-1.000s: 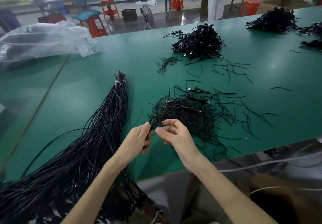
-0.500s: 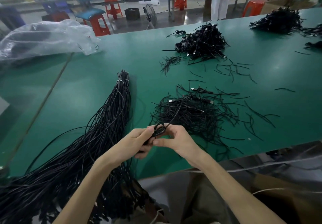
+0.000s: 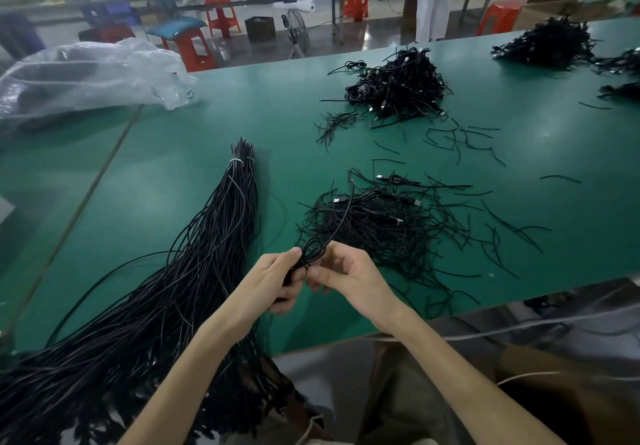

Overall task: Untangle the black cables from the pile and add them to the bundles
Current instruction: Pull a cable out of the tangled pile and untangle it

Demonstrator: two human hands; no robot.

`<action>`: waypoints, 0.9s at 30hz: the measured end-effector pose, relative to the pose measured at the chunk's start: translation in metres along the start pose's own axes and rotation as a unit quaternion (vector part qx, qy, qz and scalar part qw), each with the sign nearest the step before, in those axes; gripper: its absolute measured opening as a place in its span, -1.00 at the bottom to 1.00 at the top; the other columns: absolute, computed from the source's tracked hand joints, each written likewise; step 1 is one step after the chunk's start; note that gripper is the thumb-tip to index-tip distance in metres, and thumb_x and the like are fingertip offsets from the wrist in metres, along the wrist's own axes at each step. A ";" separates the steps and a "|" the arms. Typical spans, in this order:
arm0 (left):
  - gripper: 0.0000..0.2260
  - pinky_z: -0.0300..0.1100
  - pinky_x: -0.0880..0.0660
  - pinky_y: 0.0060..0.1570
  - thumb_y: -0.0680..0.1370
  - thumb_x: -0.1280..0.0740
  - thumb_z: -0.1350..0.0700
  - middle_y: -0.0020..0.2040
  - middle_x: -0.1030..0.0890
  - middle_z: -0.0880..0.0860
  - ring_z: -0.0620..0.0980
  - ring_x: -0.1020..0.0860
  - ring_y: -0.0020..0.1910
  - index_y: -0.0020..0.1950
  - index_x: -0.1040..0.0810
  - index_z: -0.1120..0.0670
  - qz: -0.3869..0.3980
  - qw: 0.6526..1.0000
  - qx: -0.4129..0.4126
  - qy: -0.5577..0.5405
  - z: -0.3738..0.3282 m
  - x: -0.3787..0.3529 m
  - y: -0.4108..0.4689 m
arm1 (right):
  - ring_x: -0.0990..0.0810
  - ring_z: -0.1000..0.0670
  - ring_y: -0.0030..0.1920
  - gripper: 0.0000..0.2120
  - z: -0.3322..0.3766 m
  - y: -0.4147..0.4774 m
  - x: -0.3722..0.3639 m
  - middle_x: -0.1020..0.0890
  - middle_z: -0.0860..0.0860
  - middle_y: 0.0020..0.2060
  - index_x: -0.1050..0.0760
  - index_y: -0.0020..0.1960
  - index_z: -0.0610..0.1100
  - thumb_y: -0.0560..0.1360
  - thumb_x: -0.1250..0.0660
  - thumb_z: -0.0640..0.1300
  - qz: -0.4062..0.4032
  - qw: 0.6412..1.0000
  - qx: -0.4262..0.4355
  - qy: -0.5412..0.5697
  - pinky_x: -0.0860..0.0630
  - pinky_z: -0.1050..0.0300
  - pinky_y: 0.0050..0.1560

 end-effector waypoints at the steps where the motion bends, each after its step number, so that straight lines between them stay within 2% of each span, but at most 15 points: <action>1: -0.59 -0.18 -0.18 -0.45 0.75 -0.06 -0.05 -0.43 -0.21 0.01 0.00 -0.17 -0.50 -0.22 -0.36 0.12 -0.003 1.000 0.000 -0.007 0.000 0.000 0.000 | -0.61 -0.05 -0.21 -0.75 0.002 -0.001 -0.001 -0.65 -0.11 -0.24 -0.48 -0.03 -0.40 0.54 -0.45 -0.21 -0.004 1.000 0.007 0.005 -0.51 0.09 -0.16; 4: -0.57 -0.20 -0.28 -0.46 0.75 -0.09 -0.08 -0.43 -0.34 0.02 0.01 -0.27 -0.50 -0.19 -0.43 0.16 -0.025 1.000 0.000 -0.006 0.001 0.000 0.001 | -0.55 0.00 -0.28 -0.83 0.007 -0.002 0.000 -0.60 -0.04 -0.30 -0.47 -0.13 -0.26 0.58 -0.42 -0.28 -0.046 0.998 0.036 -0.033 -0.49 0.10 -0.21; 6: -0.55 -0.16 -0.38 -0.46 0.75 -0.09 -0.06 -0.42 -0.47 0.05 0.04 -0.39 -0.50 -0.16 -0.51 0.20 -0.058 0.998 0.004 0.033 0.003 0.000 0.003 | -0.48 0.02 -0.30 -0.81 0.012 -0.004 0.003 -0.55 -0.01 -0.31 -0.46 -0.16 -0.19 0.59 -0.42 -0.24 -0.088 0.987 0.068 -0.114 -0.46 0.11 -0.24; 10: -0.63 -0.01 -0.62 -0.22 0.74 -0.12 0.00 -0.25 -0.66 0.04 0.06 -0.66 -0.35 -0.02 -0.65 0.13 -0.068 0.984 -0.013 0.164 -0.003 0.000 -0.003 | -0.41 0.05 -0.24 -0.80 0.023 -0.007 0.003 -0.43 0.09 -0.22 -0.39 -0.15 -0.15 0.64 -0.33 -0.24 -0.087 0.934 0.132 -0.320 -0.34 0.25 -0.18; 12: -0.70 0.02 -0.66 -0.11 0.74 -0.14 0.05 -0.10 -0.67 0.05 0.01 -0.71 -0.19 0.08 -0.65 0.08 -0.046 0.977 -0.046 0.201 -0.012 0.003 -0.010 | -0.38 0.10 -0.22 -0.82 0.030 -0.008 0.004 -0.42 0.08 -0.19 -0.39 -0.13 -0.16 0.64 -0.30 -0.27 -0.082 0.913 0.158 -0.367 -0.33 0.27 -0.14; 13: -0.75 -0.01 -0.66 -0.08 0.74 -0.14 0.08 -0.05 -0.67 0.04 0.00 -0.71 -0.13 0.20 -0.62 0.01 -0.032 0.979 -0.064 0.191 -0.016 0.005 -0.013 | -0.37 0.12 -0.21 -0.82 0.034 -0.008 0.005 -0.42 0.08 -0.18 -0.40 -0.12 -0.17 0.64 -0.30 -0.28 -0.084 0.908 0.169 -0.373 -0.32 0.30 -0.12; 15: -0.68 -0.14 -0.64 -0.01 0.73 -0.17 0.18 -0.05 -0.71 -0.05 -0.05 -0.72 -0.09 0.44 -0.44 -0.09 -0.023 0.978 -0.101 0.184 -0.023 0.011 -0.020 | -0.33 0.15 -0.21 -0.82 0.042 -0.009 0.006 -0.40 0.10 -0.18 -0.40 -0.13 -0.17 0.63 -0.31 -0.31 -0.087 0.900 0.191 -0.382 -0.30 0.34 -0.11; 16: -0.62 -0.22 -0.62 0.02 0.72 -0.19 0.22 -0.08 -0.70 -0.11 -0.10 -0.71 -0.09 0.49 -0.38 -0.11 -0.033 0.971 -0.128 0.198 -0.027 0.013 -0.024 | -0.32 0.15 -0.21 -0.82 0.047 -0.009 0.005 -0.39 0.11 -0.18 -0.41 -0.13 -0.17 0.62 -0.31 -0.32 -0.089 0.895 0.203 -0.387 -0.29 0.35 -0.10; 18: -0.56 -0.28 -0.58 0.06 0.69 -0.25 0.25 -0.09 -0.68 -0.16 -0.13 -0.69 -0.06 0.51 -0.36 -0.13 -0.055 0.962 -0.167 0.210 -0.033 0.017 -0.026 | -0.32 0.16 -0.21 -0.83 0.055 -0.009 0.003 -0.39 0.12 -0.18 -0.43 -0.13 -0.19 0.61 -0.32 -0.35 -0.091 0.888 0.223 -0.393 -0.29 0.35 -0.10; 20: -0.56 -0.21 -0.59 0.07 0.64 -0.34 0.14 -0.05 -0.67 -0.17 -0.11 -0.68 -0.07 0.47 -0.41 -0.19 -0.067 0.959 -0.181 0.206 -0.040 0.017 -0.027 | -0.35 0.12 -0.21 -0.84 0.062 -0.008 0.000 -0.41 0.09 -0.18 -0.44 -0.13 -0.22 0.58 -0.32 -0.39 -0.086 0.887 0.236 -0.388 -0.32 0.30 -0.11; 22: -0.51 -0.25 -0.56 0.05 0.54 -0.41 -0.09 0.04 -0.58 -0.23 -0.12 -0.61 -0.04 0.46 -0.42 -0.25 -0.105 0.933 -0.212 0.270 -0.049 0.019 -0.027 | -0.37 0.05 -0.19 -0.84 0.067 -0.008 -0.003 -0.43 0.05 -0.19 -0.44 -0.13 -0.24 0.55 -0.31 -0.43 -0.070 0.891 0.244 -0.376 -0.32 0.22 -0.13; 23: -0.46 -0.30 -0.51 0.10 0.50 -0.42 -0.17 0.11 -0.49 -0.26 -0.12 -0.55 0.02 0.48 -0.41 -0.24 -0.129 0.908 -0.238 0.320 -0.054 0.021 -0.027 | -0.36 0.05 -0.20 -0.85 0.069 -0.009 -0.004 -0.43 0.05 -0.19 -0.43 -0.14 -0.24 0.54 -0.30 -0.43 -0.061 0.895 0.246 -0.367 -0.31 0.21 -0.14; 25: -0.45 -0.34 -0.35 0.30 0.51 -0.38 -0.23 0.34 -0.36 -0.17 -0.12 -0.40 0.24 0.49 -0.47 -0.16 -0.156 0.848 -0.300 0.408 -0.063 0.022 -0.026 | -0.32 0.09 -0.24 -0.85 0.072 -0.010 -0.006 -0.41 0.08 -0.21 -0.43 -0.15 -0.25 0.55 -0.30 -0.41 -0.046 0.907 0.250 -0.336 -0.25 0.25 -0.18; 26: -0.50 -0.29 -0.29 0.38 0.54 -0.34 -0.26 0.42 -0.36 -0.12 -0.07 -0.35 0.34 0.43 -0.54 -0.10 -0.156 0.830 -0.319 0.431 -0.066 0.022 -0.025 | -0.31 0.11 -0.26 -0.84 0.072 -0.011 -0.006 -0.38 0.11 -0.23 -0.42 -0.16 -0.25 0.56 -0.31 -0.40 -0.044 0.918 0.247 -0.306 -0.23 0.28 -0.20; 27: -0.53 -0.24 -0.29 0.40 0.58 -0.27 -0.29 0.41 -0.42 -0.14 -0.08 -0.36 0.37 0.34 -0.61 -0.04 -0.146 0.827 -0.324 0.435 -0.069 0.022 -0.023 | -0.30 0.13 -0.28 -0.81 0.073 -0.011 -0.005 -0.37 0.13 -0.25 -0.40 -0.17 -0.23 0.56 -0.34 -0.39 -0.045 0.931 0.240 -0.272 -0.23 0.29 -0.23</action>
Point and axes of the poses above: each hand's wrist, its own y-axis towards the middle knuckle, its own x-axis out of the back of the hand, z = x × y, the point moved 5 cm from there along y, towards the middle knuckle
